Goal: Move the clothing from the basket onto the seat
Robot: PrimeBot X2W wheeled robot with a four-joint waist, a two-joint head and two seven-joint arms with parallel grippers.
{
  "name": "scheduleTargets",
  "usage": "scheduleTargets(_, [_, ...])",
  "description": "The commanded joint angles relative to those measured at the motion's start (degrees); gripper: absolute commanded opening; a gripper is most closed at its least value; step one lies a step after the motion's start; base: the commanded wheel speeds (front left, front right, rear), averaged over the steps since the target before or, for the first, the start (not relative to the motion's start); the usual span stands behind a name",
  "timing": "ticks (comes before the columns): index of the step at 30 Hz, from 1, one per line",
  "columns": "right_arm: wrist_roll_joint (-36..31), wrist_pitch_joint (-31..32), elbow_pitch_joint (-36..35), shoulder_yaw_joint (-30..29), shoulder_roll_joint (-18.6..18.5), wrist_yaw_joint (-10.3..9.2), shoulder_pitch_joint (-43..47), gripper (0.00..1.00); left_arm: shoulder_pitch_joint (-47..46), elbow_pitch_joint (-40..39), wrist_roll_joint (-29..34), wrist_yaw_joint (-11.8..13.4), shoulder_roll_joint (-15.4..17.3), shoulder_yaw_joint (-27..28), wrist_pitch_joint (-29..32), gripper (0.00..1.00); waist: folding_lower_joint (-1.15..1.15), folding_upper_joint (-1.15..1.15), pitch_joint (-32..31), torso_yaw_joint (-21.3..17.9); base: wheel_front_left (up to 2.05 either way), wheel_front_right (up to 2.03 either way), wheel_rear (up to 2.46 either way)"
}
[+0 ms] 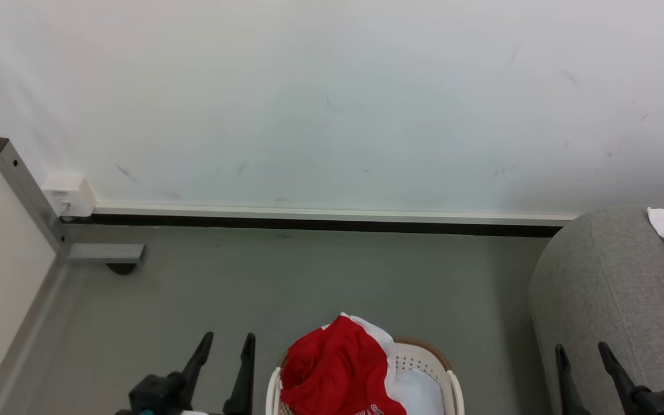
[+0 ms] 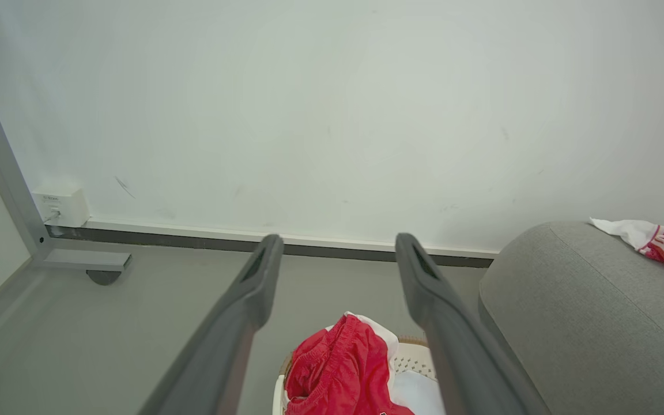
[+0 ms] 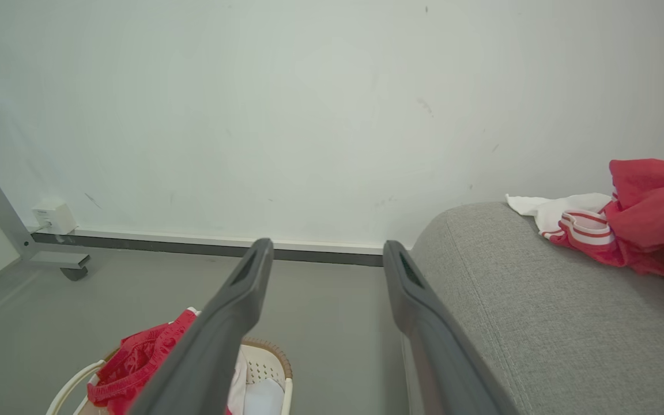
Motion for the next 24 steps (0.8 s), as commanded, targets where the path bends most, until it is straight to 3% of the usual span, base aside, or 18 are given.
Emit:
scheduleTargets(1, [0.32, 0.04, 0.15, 0.19, -0.13, -0.15, 0.83, 1.00, 0.31, 0.16, 0.81, -0.46, -0.22, 0.77, -0.04, 1.00, 0.01, 0.00, 0.05, -0.10, 0.00, 0.00, 0.00])
scheduleTargets(13, [0.32, 0.04, -0.76, 1.11, -0.13, -0.15, -0.99, 1.00, -1.40, 1.49, 5.04, -4.38, -2.95, 4.63, -0.04, 1.00, 0.01, 0.00, 2.09, -1.15, 0.00, 0.00, 0.00])
scheduleTargets(24, [0.94, 0.04, -4.31, 2.61, -0.15, -0.15, -7.93, 1.00, -15.67, 10.14, 8.80, -7.22, -3.63, 1.67, 0.22, 1.00, 0.01, 0.00, 14.23, -5.23, 0.00, 0.00, 0.00])
